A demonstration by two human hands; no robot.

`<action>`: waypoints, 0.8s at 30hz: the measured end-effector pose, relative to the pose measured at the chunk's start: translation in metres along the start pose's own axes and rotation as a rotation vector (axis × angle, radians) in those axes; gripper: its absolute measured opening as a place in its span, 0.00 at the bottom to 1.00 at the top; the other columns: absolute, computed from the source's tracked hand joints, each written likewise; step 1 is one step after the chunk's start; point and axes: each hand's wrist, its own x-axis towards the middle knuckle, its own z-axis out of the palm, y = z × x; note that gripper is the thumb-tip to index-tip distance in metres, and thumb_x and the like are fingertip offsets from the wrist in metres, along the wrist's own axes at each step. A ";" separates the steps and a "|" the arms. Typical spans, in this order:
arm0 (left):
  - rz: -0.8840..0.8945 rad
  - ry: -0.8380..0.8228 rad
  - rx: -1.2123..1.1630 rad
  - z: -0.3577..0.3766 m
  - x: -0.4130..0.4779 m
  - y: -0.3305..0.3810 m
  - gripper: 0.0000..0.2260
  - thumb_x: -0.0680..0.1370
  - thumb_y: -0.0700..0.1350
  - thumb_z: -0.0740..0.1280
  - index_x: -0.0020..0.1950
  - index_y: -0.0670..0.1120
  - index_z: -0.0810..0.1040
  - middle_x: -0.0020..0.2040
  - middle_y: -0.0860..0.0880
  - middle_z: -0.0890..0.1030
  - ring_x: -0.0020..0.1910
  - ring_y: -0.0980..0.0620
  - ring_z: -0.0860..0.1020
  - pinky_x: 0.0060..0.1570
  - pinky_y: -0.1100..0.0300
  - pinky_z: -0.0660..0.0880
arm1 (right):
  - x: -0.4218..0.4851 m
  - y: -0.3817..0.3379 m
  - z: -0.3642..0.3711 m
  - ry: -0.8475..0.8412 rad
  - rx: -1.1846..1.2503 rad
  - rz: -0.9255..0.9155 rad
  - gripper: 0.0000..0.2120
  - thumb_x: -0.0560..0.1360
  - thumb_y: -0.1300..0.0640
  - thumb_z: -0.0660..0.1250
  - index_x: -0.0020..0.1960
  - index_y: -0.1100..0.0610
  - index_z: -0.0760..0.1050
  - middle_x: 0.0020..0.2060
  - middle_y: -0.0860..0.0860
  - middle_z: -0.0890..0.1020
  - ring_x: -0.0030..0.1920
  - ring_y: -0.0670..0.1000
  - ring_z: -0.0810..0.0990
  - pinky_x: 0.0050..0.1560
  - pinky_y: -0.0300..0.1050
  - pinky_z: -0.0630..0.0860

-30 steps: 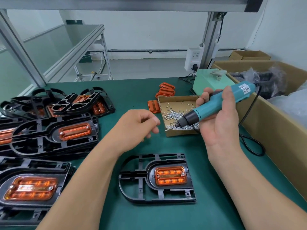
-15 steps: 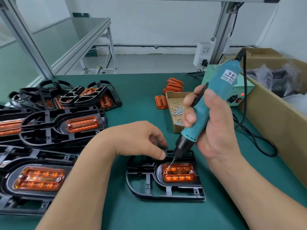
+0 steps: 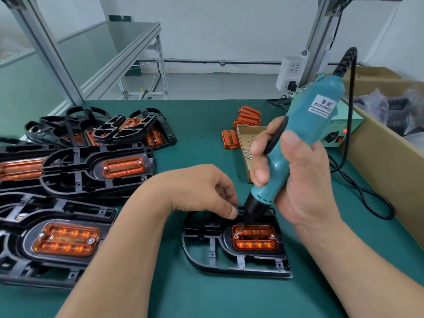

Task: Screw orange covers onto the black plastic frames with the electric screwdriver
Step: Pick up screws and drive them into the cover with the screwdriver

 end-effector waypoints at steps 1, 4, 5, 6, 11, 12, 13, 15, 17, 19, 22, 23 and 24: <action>0.001 0.001 0.005 0.000 -0.001 0.001 0.08 0.74 0.51 0.80 0.51 0.54 0.86 0.46 0.51 0.87 0.47 0.51 0.85 0.58 0.49 0.81 | 0.000 -0.001 0.002 -0.031 -0.007 -0.013 0.13 0.82 0.51 0.70 0.57 0.58 0.72 0.44 0.56 0.83 0.28 0.51 0.77 0.33 0.43 0.75; 0.002 0.006 0.029 0.000 -0.002 0.004 0.07 0.74 0.52 0.80 0.48 0.54 0.86 0.46 0.51 0.87 0.48 0.50 0.84 0.60 0.45 0.79 | -0.003 -0.004 0.012 -0.141 -0.030 -0.038 0.18 0.80 0.46 0.71 0.59 0.58 0.73 0.46 0.56 0.84 0.28 0.51 0.79 0.32 0.43 0.75; 0.002 0.010 0.043 0.001 -0.003 0.005 0.07 0.74 0.53 0.79 0.48 0.55 0.85 0.46 0.52 0.87 0.48 0.51 0.84 0.60 0.46 0.79 | -0.004 -0.004 0.016 -0.181 -0.043 -0.046 0.17 0.81 0.45 0.71 0.59 0.57 0.73 0.46 0.56 0.84 0.29 0.51 0.79 0.33 0.42 0.76; 0.006 0.015 0.060 0.001 -0.004 0.006 0.08 0.74 0.53 0.79 0.50 0.55 0.85 0.47 0.52 0.86 0.49 0.52 0.84 0.60 0.46 0.79 | -0.005 -0.005 0.021 -0.221 -0.057 -0.054 0.16 0.81 0.46 0.71 0.60 0.56 0.74 0.46 0.58 0.84 0.30 0.51 0.80 0.33 0.42 0.76; 0.080 0.013 0.056 0.000 -0.013 0.012 0.09 0.78 0.38 0.71 0.46 0.52 0.76 0.43 0.52 0.78 0.42 0.71 0.77 0.48 0.73 0.75 | -0.008 0.000 0.038 -0.356 -0.105 -0.050 0.18 0.81 0.50 0.71 0.63 0.61 0.73 0.37 0.74 0.74 0.34 0.50 0.81 0.39 0.40 0.76; 0.083 0.022 0.042 0.000 -0.015 0.014 0.12 0.76 0.38 0.71 0.42 0.54 0.73 0.40 0.55 0.76 0.37 0.71 0.74 0.43 0.75 0.73 | -0.008 0.001 0.039 -0.361 -0.121 -0.047 0.17 0.81 0.50 0.71 0.62 0.60 0.74 0.36 0.73 0.74 0.32 0.51 0.79 0.40 0.40 0.75; 0.072 0.026 0.035 0.000 -0.014 0.013 0.14 0.75 0.38 0.70 0.40 0.56 0.71 0.39 0.57 0.74 0.35 0.69 0.73 0.41 0.74 0.72 | -0.008 0.001 0.040 -0.362 -0.136 -0.046 0.16 0.81 0.50 0.71 0.62 0.60 0.74 0.36 0.73 0.74 0.30 0.53 0.77 0.41 0.40 0.75; 0.073 0.027 0.051 0.001 -0.011 0.012 0.16 0.77 0.35 0.70 0.40 0.56 0.71 0.40 0.56 0.74 0.37 0.64 0.73 0.40 0.73 0.72 | -0.006 0.000 0.040 -0.360 -0.155 -0.036 0.15 0.82 0.50 0.70 0.61 0.58 0.74 0.34 0.70 0.73 0.28 0.55 0.75 0.39 0.40 0.74; 0.066 0.030 0.056 0.002 -0.008 0.009 0.17 0.78 0.34 0.69 0.41 0.56 0.72 0.40 0.56 0.75 0.37 0.63 0.73 0.40 0.73 0.71 | -0.004 0.001 0.039 -0.366 -0.171 -0.023 0.11 0.82 0.52 0.70 0.61 0.56 0.75 0.33 0.68 0.72 0.26 0.57 0.73 0.36 0.42 0.73; 0.063 0.036 0.061 0.001 -0.009 0.011 0.17 0.78 0.33 0.68 0.40 0.55 0.71 0.39 0.56 0.74 0.33 0.70 0.73 0.38 0.75 0.71 | -0.002 0.002 0.038 -0.371 -0.187 -0.001 0.08 0.82 0.57 0.68 0.60 0.55 0.75 0.33 0.67 0.72 0.26 0.56 0.72 0.35 0.42 0.72; 0.057 0.036 0.067 0.001 -0.009 0.010 0.19 0.78 0.31 0.67 0.40 0.55 0.69 0.38 0.56 0.72 0.31 0.76 0.71 0.38 0.78 0.70 | -0.003 0.004 0.039 -0.397 -0.191 0.040 0.09 0.82 0.60 0.67 0.62 0.54 0.76 0.32 0.67 0.71 0.26 0.55 0.72 0.34 0.43 0.71; 0.073 0.039 0.097 0.000 -0.007 0.009 0.19 0.78 0.32 0.67 0.40 0.55 0.69 0.39 0.56 0.72 0.31 0.76 0.71 0.38 0.78 0.70 | -0.002 0.004 0.038 -0.398 -0.194 0.049 0.09 0.82 0.60 0.67 0.62 0.54 0.76 0.33 0.67 0.71 0.26 0.55 0.72 0.34 0.44 0.71; 0.061 0.047 0.095 0.001 -0.007 0.007 0.18 0.78 0.33 0.67 0.40 0.55 0.69 0.39 0.56 0.72 0.32 0.76 0.71 0.38 0.78 0.70 | -0.001 0.003 0.036 -0.406 -0.195 0.045 0.10 0.82 0.60 0.67 0.63 0.54 0.75 0.33 0.67 0.71 0.26 0.54 0.72 0.34 0.44 0.72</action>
